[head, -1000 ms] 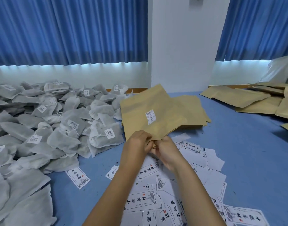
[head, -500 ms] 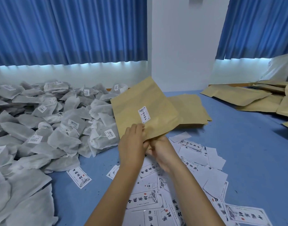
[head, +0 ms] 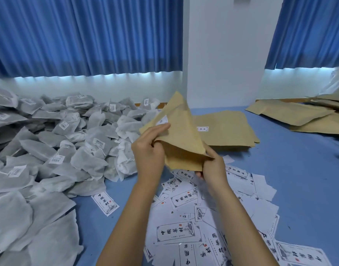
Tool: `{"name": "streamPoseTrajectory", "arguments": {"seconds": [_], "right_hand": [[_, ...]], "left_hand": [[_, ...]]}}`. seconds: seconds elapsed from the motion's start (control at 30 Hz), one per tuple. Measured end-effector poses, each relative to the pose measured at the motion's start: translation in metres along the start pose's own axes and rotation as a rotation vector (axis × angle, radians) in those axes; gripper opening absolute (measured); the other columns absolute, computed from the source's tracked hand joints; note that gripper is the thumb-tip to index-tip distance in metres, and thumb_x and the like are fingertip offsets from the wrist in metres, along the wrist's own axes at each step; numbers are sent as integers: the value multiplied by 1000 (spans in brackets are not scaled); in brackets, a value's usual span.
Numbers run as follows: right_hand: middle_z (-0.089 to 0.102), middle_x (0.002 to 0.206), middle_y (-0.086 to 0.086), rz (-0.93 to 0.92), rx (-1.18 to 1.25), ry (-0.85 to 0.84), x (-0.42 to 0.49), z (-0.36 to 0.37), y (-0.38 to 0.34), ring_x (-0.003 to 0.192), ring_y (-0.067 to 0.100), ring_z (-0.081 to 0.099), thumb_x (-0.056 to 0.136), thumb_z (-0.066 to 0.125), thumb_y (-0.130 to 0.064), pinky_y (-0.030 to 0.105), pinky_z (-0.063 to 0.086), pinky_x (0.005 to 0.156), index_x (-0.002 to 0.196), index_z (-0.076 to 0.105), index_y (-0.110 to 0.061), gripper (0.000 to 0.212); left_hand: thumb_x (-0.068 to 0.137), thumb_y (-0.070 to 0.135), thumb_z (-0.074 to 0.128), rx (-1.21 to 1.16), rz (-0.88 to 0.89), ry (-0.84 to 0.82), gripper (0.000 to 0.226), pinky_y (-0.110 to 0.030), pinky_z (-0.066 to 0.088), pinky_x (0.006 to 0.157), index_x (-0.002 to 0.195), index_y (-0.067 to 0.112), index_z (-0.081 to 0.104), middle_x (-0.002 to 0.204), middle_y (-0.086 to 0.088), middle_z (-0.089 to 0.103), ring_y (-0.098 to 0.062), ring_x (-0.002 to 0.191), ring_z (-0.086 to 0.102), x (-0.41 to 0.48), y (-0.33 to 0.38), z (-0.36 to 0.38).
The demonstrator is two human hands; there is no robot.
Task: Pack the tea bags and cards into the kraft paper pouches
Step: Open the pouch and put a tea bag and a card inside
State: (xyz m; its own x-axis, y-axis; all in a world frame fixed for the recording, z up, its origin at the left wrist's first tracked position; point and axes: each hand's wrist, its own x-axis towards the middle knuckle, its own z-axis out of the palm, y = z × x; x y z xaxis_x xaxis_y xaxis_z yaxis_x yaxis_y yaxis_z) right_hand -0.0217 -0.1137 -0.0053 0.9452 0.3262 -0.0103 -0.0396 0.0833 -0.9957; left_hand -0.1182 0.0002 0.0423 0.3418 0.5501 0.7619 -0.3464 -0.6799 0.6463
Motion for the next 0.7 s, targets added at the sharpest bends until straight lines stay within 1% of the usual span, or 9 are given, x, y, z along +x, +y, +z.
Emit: {"name": "streamPoseTrajectory", "arguments": {"seconds": [0.1, 0.13, 0.17, 0.23, 0.3, 0.4, 0.47, 0.6, 0.7], "right_hand": [[47, 49, 1, 85, 152, 75, -1, -1, -5, 31, 8, 36, 86, 23, 8, 18, 29, 40, 92, 56, -15, 41], [44, 50, 1, 108, 229, 93, -1, -1, -7, 32, 9, 35, 86, 24, 7, 20, 28, 43, 84, 51, -13, 33], [42, 52, 2, 112, 298, 108, -1, -2, -10, 33, 9, 35, 87, 25, 7, 21, 27, 43, 79, 46, -12, 30], [42, 55, 1, 87, 374, 140, -2, -2, -14, 35, 7, 36, 90, 29, 7, 19, 28, 36, 77, 45, -10, 27], [46, 58, 2, 75, 418, 155, -4, -1, -15, 35, 7, 38, 92, 30, 7, 18, 30, 35, 79, 48, -10, 28], [52, 68, 4, 102, 454, 192, -1, -3, -15, 35, 6, 43, 94, 33, 5, 16, 34, 35, 84, 53, -11, 27], [55, 73, 5, 106, 499, 225, 1, -6, -17, 35, 6, 44, 94, 35, 5, 16, 36, 36, 86, 54, -12, 27], [55, 75, 6, 126, 535, 230, 4, -6, -18, 35, 6, 46, 96, 37, 4, 15, 39, 38, 89, 55, -11, 24], [56, 77, 6, 158, 545, 242, 3, -5, -18, 39, 9, 47, 97, 39, 2, 15, 41, 39, 98, 55, -7, 18]], "left_hand": [[81, 17, 60, -230, -90, -363, 42, -16, 46, 89, 121, 31, 62, 125, 10, 62, -4, 107, 59, 12, -13, -18], [81, 32, 65, -186, -101, -372, 45, -18, 44, 95, 125, 34, 57, 130, 14, 58, -4, 112, 56, 16, -23, -22], [80, 42, 67, -33, -119, -335, 52, -20, 39, 101, 129, 35, 53, 133, 17, 54, -2, 121, 49, 20, -39, -25], [78, 54, 67, 544, -261, -310, 70, -34, 24, 112, 140, 34, 41, 147, 6, 39, -14, 138, 28, 25, -74, -30], [76, 67, 59, 1035, -510, -517, 86, -51, 19, 110, 148, 37, 21, 156, -5, 16, -34, 142, 12, 20, -98, -31], [77, 73, 49, 1291, -497, -632, 79, -51, 32, 98, 143, 36, 28, 147, -2, 33, -37, 132, 25, 2, -118, -25], [79, 69, 50, 1300, -428, -534, 69, -45, 42, 88, 136, 32, 38, 132, 0, 47, -35, 121, 37, -9, -121, -21], [80, 53, 60, 1171, -419, -472, 59, -39, 50, 77, 130, 24, 44, 119, -4, 55, -34, 111, 47, -19, -117, -19], [81, 39, 65, 681, -390, -174, 46, -30, 47, 76, 120, 18, 54, 107, -1, 60, -20, 103, 56, -16, -99, -23]]}}
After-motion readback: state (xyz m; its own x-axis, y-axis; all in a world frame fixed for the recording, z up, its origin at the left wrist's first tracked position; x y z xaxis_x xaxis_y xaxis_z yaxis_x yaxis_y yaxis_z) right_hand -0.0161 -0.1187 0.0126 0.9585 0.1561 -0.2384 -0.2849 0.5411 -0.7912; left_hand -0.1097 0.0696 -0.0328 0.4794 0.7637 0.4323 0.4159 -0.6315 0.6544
